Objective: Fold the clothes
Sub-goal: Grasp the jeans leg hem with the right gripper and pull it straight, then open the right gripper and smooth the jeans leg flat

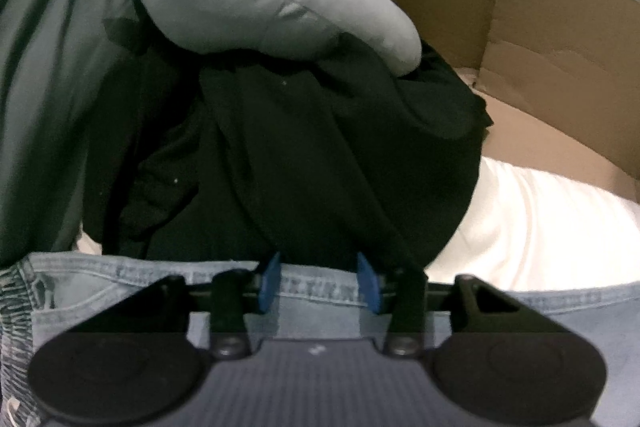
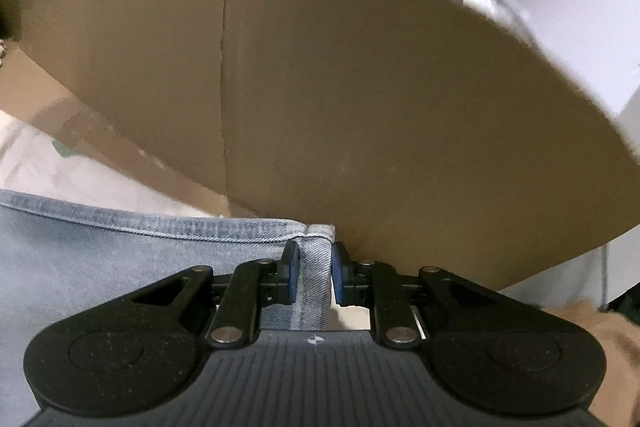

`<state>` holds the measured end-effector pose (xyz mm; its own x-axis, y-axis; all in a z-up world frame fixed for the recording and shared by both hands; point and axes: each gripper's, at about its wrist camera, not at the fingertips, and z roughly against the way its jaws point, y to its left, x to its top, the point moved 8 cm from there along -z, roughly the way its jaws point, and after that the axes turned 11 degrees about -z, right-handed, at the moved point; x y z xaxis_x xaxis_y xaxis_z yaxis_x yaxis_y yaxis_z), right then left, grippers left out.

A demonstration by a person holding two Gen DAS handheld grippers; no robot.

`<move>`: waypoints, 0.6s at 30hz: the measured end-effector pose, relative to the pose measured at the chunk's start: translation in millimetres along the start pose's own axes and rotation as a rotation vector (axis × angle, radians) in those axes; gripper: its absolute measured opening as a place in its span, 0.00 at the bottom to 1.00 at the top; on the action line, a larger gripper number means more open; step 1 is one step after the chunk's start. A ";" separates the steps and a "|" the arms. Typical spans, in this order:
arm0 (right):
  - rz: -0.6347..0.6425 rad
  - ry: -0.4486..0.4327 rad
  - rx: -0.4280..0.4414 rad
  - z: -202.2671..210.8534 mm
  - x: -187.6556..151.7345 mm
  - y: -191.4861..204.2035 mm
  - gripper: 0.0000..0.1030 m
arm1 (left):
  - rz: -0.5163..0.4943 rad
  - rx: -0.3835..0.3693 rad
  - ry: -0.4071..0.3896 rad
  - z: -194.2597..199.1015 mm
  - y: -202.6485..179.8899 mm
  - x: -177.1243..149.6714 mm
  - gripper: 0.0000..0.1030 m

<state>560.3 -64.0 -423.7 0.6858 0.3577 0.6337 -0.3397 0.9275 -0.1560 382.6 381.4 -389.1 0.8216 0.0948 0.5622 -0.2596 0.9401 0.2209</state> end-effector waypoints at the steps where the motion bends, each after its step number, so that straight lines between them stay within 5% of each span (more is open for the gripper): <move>1: -0.031 0.040 0.034 -8.3 -4.1 -0.6 0.16 | 0.001 -0.001 0.000 1.0 -0.5 0.7 0.45; 3: -0.058 0.085 0.097 -15.8 -9.6 -0.2 0.20 | 0.012 -0.013 0.002 6.6 0.7 2.4 0.44; 6: 0.002 0.058 0.123 -4.6 -13.5 3.2 0.46 | 0.037 -0.039 0.009 16.5 5.8 3.4 0.44; 8: 0.007 0.051 0.141 2.0 -16.2 3.5 0.52 | 0.045 -0.049 0.019 23.6 7.5 -0.7 0.44; 18: -0.159 0.140 0.158 28.3 -71.1 -31.5 0.52 | 0.026 -0.065 0.058 47.1 10.5 -25.8 0.44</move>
<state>504.1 -121.7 -442.4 0.8170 0.2309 0.5283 -0.3099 0.9486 0.0646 334.9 373.4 -363.8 0.8434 0.1363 0.5197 -0.2493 0.9561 0.1538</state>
